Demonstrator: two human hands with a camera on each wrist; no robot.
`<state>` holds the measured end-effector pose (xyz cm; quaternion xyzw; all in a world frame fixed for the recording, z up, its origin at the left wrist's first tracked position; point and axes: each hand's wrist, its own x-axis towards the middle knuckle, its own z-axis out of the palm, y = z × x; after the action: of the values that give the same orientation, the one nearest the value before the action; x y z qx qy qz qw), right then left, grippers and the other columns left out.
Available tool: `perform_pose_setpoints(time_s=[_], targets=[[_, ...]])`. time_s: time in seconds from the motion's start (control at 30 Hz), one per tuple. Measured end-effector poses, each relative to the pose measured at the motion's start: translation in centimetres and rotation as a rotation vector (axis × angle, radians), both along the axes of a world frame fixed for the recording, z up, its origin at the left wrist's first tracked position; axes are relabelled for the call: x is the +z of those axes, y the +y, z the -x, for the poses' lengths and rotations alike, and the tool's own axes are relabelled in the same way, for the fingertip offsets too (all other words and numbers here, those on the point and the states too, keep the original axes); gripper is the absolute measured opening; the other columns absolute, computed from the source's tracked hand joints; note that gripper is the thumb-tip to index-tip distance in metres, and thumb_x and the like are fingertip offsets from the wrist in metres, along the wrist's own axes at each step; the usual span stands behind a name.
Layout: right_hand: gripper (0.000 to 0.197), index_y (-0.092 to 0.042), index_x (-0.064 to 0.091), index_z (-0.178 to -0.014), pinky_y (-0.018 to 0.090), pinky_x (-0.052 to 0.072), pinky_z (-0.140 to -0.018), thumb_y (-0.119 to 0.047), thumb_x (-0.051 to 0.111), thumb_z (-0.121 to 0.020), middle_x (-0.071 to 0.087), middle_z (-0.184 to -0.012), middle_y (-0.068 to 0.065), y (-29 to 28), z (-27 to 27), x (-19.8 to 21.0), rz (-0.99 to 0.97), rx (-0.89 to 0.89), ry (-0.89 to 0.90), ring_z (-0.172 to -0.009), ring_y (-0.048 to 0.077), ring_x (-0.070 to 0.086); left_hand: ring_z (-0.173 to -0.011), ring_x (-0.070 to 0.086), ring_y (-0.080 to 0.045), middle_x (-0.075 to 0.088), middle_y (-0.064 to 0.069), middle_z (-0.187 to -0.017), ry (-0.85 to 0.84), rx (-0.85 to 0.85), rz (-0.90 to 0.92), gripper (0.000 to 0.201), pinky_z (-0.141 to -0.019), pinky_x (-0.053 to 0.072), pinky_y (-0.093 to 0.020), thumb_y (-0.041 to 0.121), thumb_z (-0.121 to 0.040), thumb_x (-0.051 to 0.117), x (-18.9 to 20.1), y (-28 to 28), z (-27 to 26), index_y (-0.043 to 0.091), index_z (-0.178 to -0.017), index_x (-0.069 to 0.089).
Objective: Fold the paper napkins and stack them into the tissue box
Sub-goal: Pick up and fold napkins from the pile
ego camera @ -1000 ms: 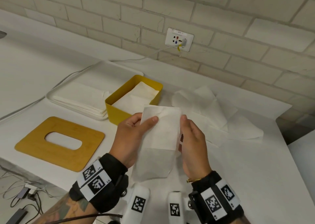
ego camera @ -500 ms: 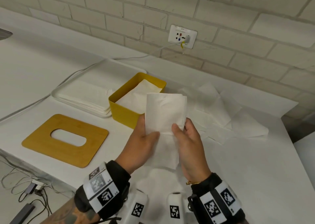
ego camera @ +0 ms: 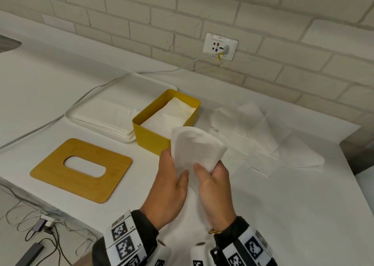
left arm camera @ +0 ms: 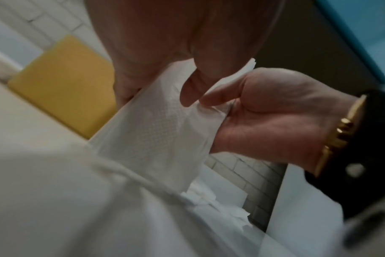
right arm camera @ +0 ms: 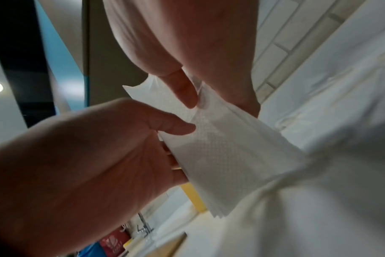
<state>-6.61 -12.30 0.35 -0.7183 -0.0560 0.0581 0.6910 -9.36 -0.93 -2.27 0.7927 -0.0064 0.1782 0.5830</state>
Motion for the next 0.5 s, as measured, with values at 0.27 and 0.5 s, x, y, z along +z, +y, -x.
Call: perform_pose_setpoints(time_s=[0.27, 0.5], targets=[[0.022, -0.021, 0.075, -0.1, 0.039, 0.059, -0.086, -0.007, 0.058, -0.097, 0.078, -0.094, 0.0, 0.5, -0.1, -0.1, -0.014, -0.02, 0.126, -0.095, 0.02, 0.074, -0.118, 0.053, -0.002, 0.045, 0.014, -0.127, 0.025, -0.031, -0.034, 0.053, -0.094, 0.048, -0.013, 0.005, -0.104, 0.047, -1.2, 0.7, 0.4, 0.05, -0.124, 0.027], [0.018, -0.017, 0.07, -0.113, 0.036, 0.059, -0.087, -0.014, 0.058, -0.1, 0.078, -0.108, 0.001, 1.5, -4.2, 5.7, -0.29, 0.018, 0.111, -0.102, 0.018, 0.074, -0.109, 0.062, 0.001, 0.059, 0.02, -0.123, -0.015, 0.014, -0.143, 0.051, -0.088, 0.054, -0.019, 0.009, -0.103, 0.053, 2.9, 5.9, 0.5, 0.043, -0.137, 0.035]])
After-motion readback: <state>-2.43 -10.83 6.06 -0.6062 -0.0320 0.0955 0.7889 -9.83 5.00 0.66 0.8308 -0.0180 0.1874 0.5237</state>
